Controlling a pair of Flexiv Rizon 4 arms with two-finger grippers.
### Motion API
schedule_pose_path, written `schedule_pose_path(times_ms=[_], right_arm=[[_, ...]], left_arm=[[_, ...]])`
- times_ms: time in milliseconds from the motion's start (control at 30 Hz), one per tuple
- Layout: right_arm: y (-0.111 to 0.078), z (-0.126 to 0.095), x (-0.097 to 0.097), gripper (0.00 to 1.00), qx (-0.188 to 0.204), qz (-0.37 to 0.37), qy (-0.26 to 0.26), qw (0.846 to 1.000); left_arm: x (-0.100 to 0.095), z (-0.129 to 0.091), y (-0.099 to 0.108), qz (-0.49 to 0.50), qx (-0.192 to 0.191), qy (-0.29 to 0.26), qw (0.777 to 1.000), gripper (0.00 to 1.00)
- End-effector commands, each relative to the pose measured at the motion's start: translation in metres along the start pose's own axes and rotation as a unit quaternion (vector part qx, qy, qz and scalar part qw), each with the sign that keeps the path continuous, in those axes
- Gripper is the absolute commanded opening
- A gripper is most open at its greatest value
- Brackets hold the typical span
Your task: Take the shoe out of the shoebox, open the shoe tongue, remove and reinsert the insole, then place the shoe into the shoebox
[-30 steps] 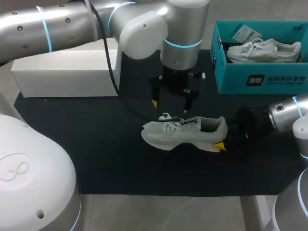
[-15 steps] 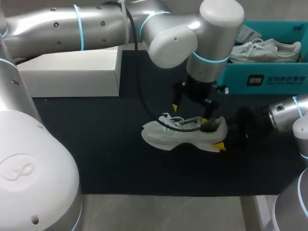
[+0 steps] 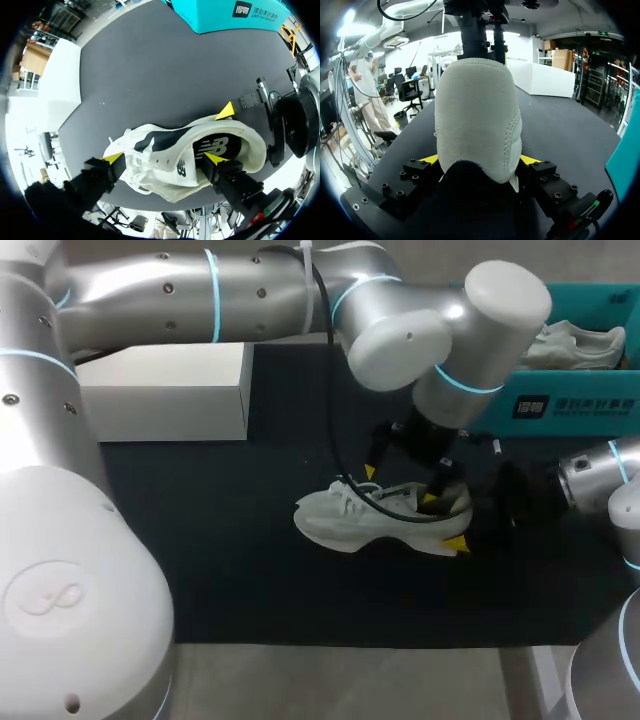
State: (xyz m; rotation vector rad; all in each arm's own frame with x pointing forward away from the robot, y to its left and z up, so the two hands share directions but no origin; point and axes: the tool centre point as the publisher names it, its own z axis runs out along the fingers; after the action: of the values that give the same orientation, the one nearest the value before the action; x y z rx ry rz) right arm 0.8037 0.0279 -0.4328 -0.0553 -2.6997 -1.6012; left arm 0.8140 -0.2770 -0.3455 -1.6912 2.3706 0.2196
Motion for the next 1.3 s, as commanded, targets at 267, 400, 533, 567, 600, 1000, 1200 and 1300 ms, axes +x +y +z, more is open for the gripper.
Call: schedule_pose_path(times_ms=[267,400,533,567,600,1000,1200,1300], right_arm=[[-0.002,0.001,-0.001,0.00,0.002,0.000,0.000,1.000],[-0.002,0.001,-0.001,0.00,0.002,0.000,0.000,1.000],[-0.002,0.001,-0.001,0.00,0.002,0.000,0.000,1.000],[-0.002,0.001,-0.001,0.00,0.002,0.000,0.000,1.000],[-0.002,0.001,-0.001,0.00,0.002,0.000,0.000,1.000],[-0.002,0.001,-0.001,0.00,0.002,0.000,0.000,1.000],[-0.002,0.001,-0.001,0.00,0.002,0.000,0.000,1.000],[-0.002,0.001,-0.001,0.00,0.002,0.000,0.000,1.000]], left_arm=[[-0.024,-0.011,0.010,-0.042,-0.012,-0.003,0.999,1.00],[-0.030,-0.016,0.013,-0.042,-0.012,0.010,0.999,0.66],[-0.033,-0.018,0.013,-0.031,-0.011,0.032,0.999,0.32],[-0.033,-0.019,0.012,-0.026,-0.011,0.039,0.999,0.20],[-0.034,-0.019,0.012,-0.022,-0.012,0.046,0.999,0.00],[-0.039,-0.017,0.013,0.027,-0.008,0.109,0.994,0.00],[-0.054,-0.016,0.017,0.038,-0.001,0.158,0.987,0.00],[-0.066,-0.016,0.020,0.029,0.004,0.175,0.984,0.00]])
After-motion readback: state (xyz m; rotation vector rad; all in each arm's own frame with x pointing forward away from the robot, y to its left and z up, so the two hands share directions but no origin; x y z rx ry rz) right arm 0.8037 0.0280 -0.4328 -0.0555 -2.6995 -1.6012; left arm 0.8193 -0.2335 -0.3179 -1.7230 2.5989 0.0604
